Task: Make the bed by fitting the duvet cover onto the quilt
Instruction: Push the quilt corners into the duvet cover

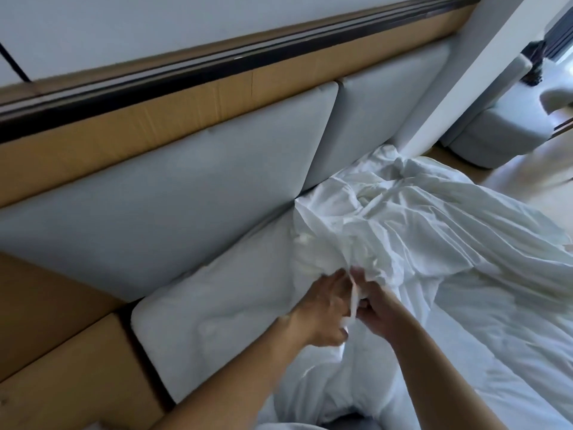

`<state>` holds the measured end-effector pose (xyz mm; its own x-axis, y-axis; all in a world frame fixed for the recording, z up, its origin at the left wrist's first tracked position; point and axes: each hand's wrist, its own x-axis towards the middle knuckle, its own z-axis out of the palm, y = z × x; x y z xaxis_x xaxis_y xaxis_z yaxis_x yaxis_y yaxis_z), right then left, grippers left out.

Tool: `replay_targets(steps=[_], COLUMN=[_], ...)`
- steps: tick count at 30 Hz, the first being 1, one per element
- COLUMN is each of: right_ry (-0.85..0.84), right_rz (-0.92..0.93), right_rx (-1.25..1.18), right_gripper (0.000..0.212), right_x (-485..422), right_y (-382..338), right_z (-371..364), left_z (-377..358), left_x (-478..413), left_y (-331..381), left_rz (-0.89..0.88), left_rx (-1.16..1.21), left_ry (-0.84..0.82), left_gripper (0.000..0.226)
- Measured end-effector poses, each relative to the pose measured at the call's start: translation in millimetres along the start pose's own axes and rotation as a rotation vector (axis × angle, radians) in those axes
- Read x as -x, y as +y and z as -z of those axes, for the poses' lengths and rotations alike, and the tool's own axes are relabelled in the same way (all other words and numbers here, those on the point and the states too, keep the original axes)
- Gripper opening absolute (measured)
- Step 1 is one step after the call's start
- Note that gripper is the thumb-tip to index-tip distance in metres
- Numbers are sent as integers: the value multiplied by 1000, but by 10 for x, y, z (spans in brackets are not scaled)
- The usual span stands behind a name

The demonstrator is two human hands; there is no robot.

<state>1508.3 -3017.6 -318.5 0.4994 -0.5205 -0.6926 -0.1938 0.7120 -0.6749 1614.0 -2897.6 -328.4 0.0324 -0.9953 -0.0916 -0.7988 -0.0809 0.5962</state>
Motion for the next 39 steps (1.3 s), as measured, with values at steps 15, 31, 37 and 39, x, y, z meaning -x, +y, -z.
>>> replay_targets(steps=[15, 31, 37, 39], right_ry=[49, -75, -93, -81], right_rz=[22, -77, -104, -117], right_rx=[250, 373, 388, 381], right_gripper=[30, 60, 54, 56], right_x=[183, 226, 171, 164], right_y=[64, 37, 30, 44], right_z=[157, 436, 361, 373], left_z=[152, 458, 361, 279], left_x=[-654, -512, -381, -464], left_y=[-409, -990, -967, -832], left_rz=[697, 268, 415, 483], left_rx=[1865, 2361, 2138, 1865], left_ry=[263, 440, 481, 362], left_gripper=[40, 55, 31, 29])
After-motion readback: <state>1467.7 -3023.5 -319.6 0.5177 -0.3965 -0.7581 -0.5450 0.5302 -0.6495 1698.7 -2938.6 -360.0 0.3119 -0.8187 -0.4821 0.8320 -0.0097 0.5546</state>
